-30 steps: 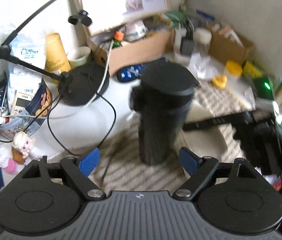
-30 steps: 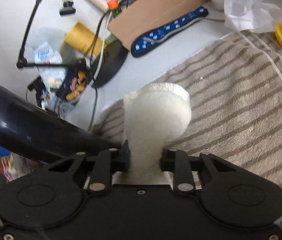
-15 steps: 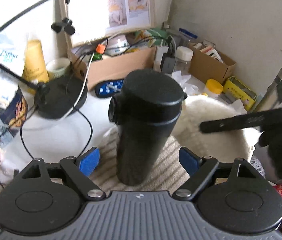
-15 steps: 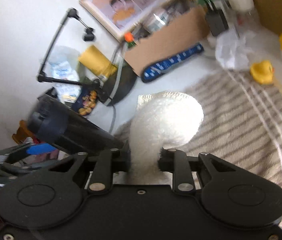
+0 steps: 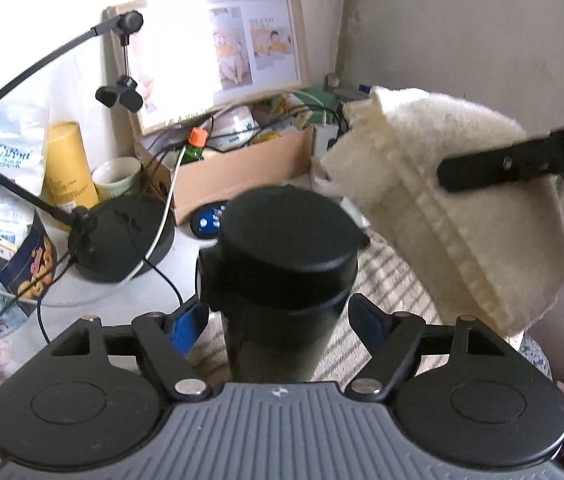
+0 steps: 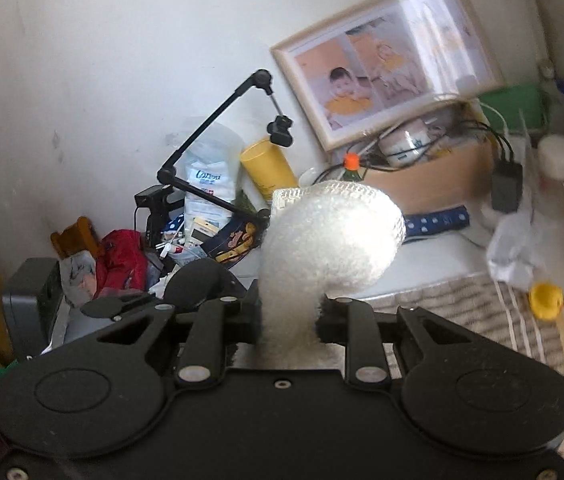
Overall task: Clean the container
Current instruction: 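Lift the black bottle with the left gripper while the right gripper raises the cloth over it, then wipe the bottle's lid and body with the cloth in the right gripper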
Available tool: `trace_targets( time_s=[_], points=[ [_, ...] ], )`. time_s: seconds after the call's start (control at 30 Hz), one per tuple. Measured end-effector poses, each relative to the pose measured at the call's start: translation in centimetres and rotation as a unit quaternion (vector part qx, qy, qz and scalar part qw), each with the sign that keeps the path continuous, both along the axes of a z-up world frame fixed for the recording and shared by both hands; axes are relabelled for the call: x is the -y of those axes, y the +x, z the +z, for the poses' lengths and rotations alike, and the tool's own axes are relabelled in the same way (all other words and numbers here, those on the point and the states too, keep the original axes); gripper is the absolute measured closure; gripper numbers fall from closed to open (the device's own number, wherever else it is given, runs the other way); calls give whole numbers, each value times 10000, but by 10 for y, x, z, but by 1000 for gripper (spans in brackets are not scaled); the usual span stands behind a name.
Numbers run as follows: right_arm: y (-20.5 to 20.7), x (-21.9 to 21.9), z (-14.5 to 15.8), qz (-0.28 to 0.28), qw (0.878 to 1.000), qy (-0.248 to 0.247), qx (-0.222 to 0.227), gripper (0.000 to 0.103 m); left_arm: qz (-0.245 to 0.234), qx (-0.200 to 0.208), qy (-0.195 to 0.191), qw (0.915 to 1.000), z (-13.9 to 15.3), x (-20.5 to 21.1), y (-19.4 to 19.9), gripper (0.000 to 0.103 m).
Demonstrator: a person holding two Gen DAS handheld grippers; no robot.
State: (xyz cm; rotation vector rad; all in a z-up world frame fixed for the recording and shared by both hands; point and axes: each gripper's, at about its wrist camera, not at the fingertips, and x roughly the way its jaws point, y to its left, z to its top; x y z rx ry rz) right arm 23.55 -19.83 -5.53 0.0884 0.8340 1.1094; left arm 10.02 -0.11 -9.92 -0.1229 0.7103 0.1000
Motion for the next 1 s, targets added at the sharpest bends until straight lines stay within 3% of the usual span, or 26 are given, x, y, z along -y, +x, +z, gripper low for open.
trace_targets(
  time_s=[0.37, 0.57, 0.77, 1.0],
  points=[
    [9, -2, 21, 632, 9958, 633, -190, 81, -324, 132, 259, 9991, -2, 12, -3, 37],
    [21, 1, -19, 396, 9866, 1053, -1183, 81, -303, 163, 236, 9991, -3, 10, -9, 37],
    [32, 4, -60, 138, 9645, 1473, -2189, 81, -202, 159, 137, 9996, -3, 5, -11, 37],
    [46, 8, -108, -165, 9228, 1939, -3325, 81, -152, 114, 83, 9998, -2, 3, -9, 37]
  ],
)
